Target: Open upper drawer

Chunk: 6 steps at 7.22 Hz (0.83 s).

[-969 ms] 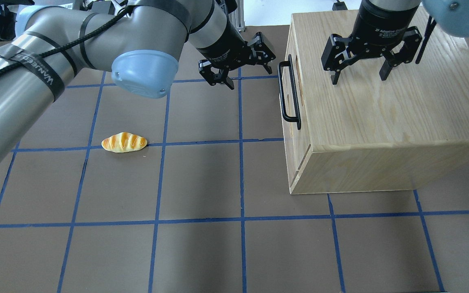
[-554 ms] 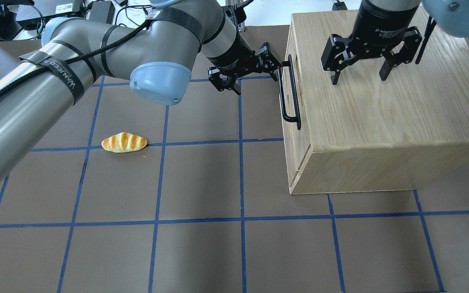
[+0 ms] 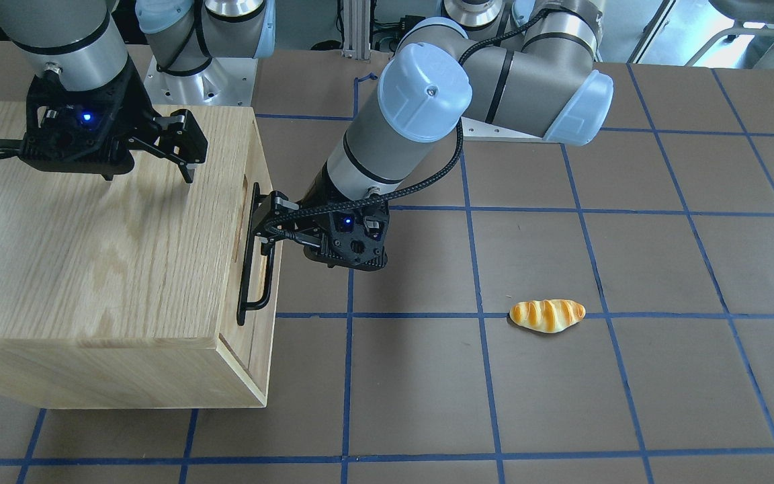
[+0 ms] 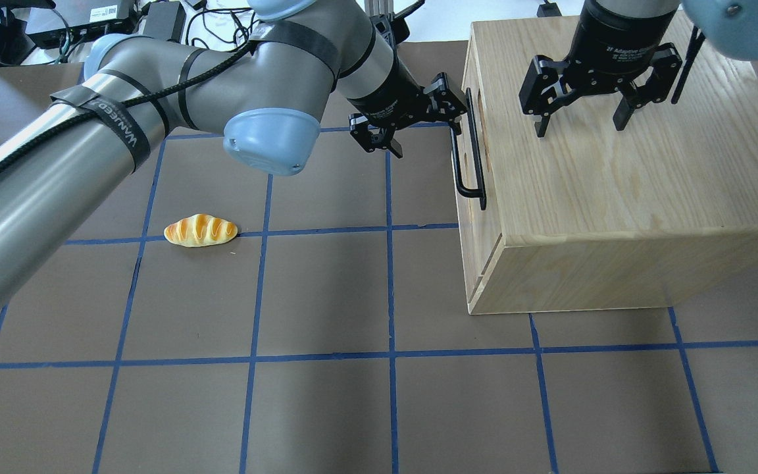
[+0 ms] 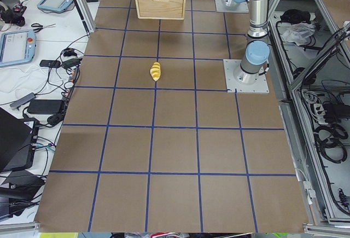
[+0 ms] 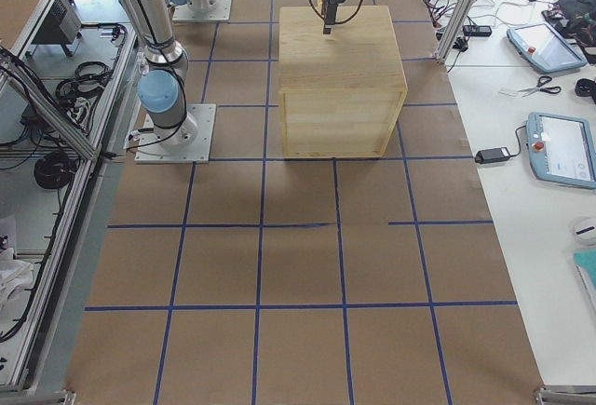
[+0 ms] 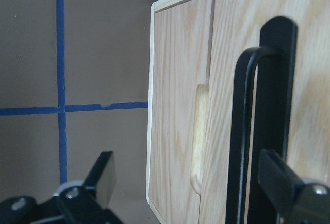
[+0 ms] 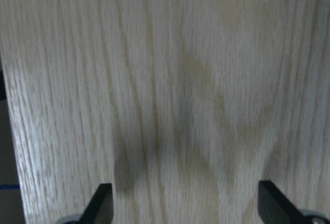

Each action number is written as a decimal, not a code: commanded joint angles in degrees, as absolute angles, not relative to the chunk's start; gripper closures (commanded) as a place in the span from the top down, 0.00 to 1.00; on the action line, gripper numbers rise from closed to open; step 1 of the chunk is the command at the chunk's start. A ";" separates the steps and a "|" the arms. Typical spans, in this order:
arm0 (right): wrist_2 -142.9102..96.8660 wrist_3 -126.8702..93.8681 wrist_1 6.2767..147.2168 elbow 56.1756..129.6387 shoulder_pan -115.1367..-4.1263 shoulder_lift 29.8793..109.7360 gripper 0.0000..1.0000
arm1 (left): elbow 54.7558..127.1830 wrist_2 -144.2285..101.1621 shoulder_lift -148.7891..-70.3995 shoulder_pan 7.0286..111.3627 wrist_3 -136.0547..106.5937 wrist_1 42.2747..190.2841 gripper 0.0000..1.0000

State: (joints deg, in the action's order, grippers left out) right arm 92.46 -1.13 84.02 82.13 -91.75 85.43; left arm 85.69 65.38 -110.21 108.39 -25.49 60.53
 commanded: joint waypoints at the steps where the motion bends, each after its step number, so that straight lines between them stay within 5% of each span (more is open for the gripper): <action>1: 92.46 -1.14 84.02 82.18 -91.76 85.43 1.00 | 85.78 64.69 -110.65 108.63 -26.02 59.68 1.00; 6: 92.46 -1.05 84.02 82.09 -91.76 85.43 1.00 | 89.47 64.78 -110.57 108.63 -25.23 55.81 1.00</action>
